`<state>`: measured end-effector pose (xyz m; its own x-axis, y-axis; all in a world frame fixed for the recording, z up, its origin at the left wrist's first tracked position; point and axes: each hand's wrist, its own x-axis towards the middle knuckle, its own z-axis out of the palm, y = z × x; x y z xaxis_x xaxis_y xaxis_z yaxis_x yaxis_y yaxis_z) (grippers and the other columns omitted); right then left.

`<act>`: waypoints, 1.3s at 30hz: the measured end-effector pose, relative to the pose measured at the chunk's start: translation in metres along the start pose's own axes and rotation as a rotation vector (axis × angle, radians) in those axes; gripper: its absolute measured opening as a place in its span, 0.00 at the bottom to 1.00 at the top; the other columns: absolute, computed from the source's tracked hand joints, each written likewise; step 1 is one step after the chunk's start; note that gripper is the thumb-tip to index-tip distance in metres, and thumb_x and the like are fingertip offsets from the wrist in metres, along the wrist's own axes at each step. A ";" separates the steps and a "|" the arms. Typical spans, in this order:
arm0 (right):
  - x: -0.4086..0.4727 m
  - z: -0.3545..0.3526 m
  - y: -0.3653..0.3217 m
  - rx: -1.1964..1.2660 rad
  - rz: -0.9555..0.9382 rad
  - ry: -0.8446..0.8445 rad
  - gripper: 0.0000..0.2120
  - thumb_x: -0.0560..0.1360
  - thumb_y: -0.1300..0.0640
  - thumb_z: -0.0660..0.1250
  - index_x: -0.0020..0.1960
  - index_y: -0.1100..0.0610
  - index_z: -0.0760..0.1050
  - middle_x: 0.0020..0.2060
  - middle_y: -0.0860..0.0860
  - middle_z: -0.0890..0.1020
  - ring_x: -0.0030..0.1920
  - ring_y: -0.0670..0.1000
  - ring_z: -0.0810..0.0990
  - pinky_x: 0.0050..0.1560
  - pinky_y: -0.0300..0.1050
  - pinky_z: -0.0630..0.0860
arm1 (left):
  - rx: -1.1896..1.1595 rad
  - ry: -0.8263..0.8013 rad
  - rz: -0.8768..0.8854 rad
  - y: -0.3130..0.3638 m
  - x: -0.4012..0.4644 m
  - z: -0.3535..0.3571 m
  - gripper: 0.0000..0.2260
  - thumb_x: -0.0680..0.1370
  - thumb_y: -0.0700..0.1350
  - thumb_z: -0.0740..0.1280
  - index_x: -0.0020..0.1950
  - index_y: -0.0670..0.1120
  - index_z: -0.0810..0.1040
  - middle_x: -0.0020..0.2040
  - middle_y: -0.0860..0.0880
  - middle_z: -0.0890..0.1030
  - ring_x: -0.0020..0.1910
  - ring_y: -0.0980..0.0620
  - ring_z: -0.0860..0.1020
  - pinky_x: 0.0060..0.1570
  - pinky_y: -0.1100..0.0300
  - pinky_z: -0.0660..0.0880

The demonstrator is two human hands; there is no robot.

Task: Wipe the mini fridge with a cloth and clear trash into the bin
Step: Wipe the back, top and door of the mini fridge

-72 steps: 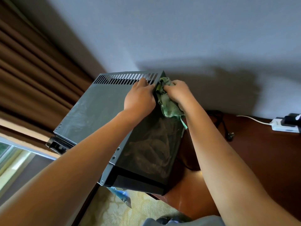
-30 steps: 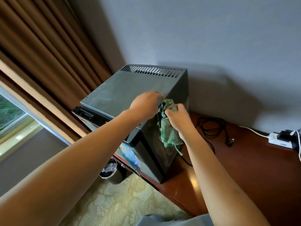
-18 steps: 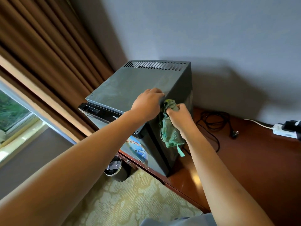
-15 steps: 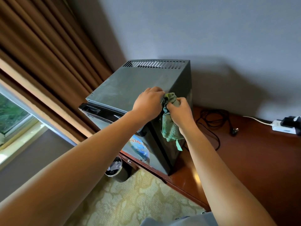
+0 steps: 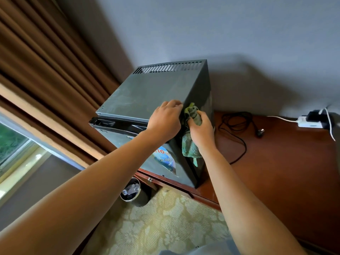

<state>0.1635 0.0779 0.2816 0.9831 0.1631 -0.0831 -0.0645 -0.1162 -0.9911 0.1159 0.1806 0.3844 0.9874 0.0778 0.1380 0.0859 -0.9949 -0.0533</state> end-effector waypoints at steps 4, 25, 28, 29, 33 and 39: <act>-0.009 -0.001 0.020 -0.105 0.115 -0.070 0.13 0.76 0.46 0.65 0.59 0.48 0.75 0.48 0.49 0.82 0.50 0.56 0.82 0.51 0.55 0.79 | -0.005 -0.003 0.013 0.002 -0.003 -0.001 0.23 0.80 0.37 0.58 0.75 0.46 0.73 0.74 0.50 0.71 0.70 0.45 0.69 0.67 0.52 0.69; -0.008 -0.002 -0.017 -0.051 -0.044 -0.053 0.10 0.78 0.47 0.66 0.57 0.46 0.71 0.43 0.44 0.82 0.42 0.47 0.81 0.41 0.48 0.77 | -0.124 0.053 -0.122 -0.005 0.020 -0.017 0.23 0.76 0.34 0.59 0.63 0.53 0.84 0.62 0.53 0.84 0.58 0.49 0.81 0.54 0.53 0.80; -0.010 -0.001 0.012 -0.031 0.112 -0.081 0.12 0.78 0.47 0.64 0.59 0.47 0.69 0.48 0.50 0.82 0.44 0.52 0.81 0.43 0.51 0.77 | -0.135 0.044 -0.115 -0.006 0.018 -0.017 0.24 0.76 0.34 0.59 0.63 0.53 0.84 0.63 0.53 0.83 0.58 0.50 0.82 0.57 0.54 0.80; -0.013 -0.001 0.022 -0.047 0.182 -0.114 0.12 0.78 0.47 0.63 0.59 0.49 0.69 0.48 0.53 0.82 0.43 0.54 0.80 0.42 0.52 0.75 | -0.136 0.042 -0.116 -0.006 0.018 -0.016 0.24 0.75 0.34 0.59 0.64 0.53 0.84 0.62 0.53 0.84 0.58 0.50 0.82 0.57 0.53 0.80; -0.027 0.002 0.025 -0.048 0.218 -0.180 0.12 0.77 0.49 0.64 0.58 0.52 0.69 0.45 0.53 0.81 0.42 0.55 0.81 0.42 0.53 0.77 | -0.148 0.046 -0.142 -0.006 0.017 -0.015 0.25 0.75 0.34 0.58 0.64 0.54 0.84 0.62 0.53 0.84 0.57 0.50 0.82 0.57 0.52 0.81; -0.015 0.001 -0.017 0.083 0.000 -0.096 0.12 0.77 0.47 0.66 0.58 0.49 0.70 0.44 0.47 0.81 0.43 0.50 0.81 0.41 0.49 0.78 | -0.157 0.038 -0.164 -0.004 0.015 -0.016 0.24 0.76 0.35 0.59 0.64 0.54 0.83 0.62 0.52 0.84 0.57 0.49 0.82 0.53 0.52 0.81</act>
<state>0.1497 0.0787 0.2997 0.9625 0.2563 -0.0885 -0.0822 -0.0354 -0.9960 0.1285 0.1850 0.4027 0.9559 0.2399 0.1694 0.2202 -0.9671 0.1271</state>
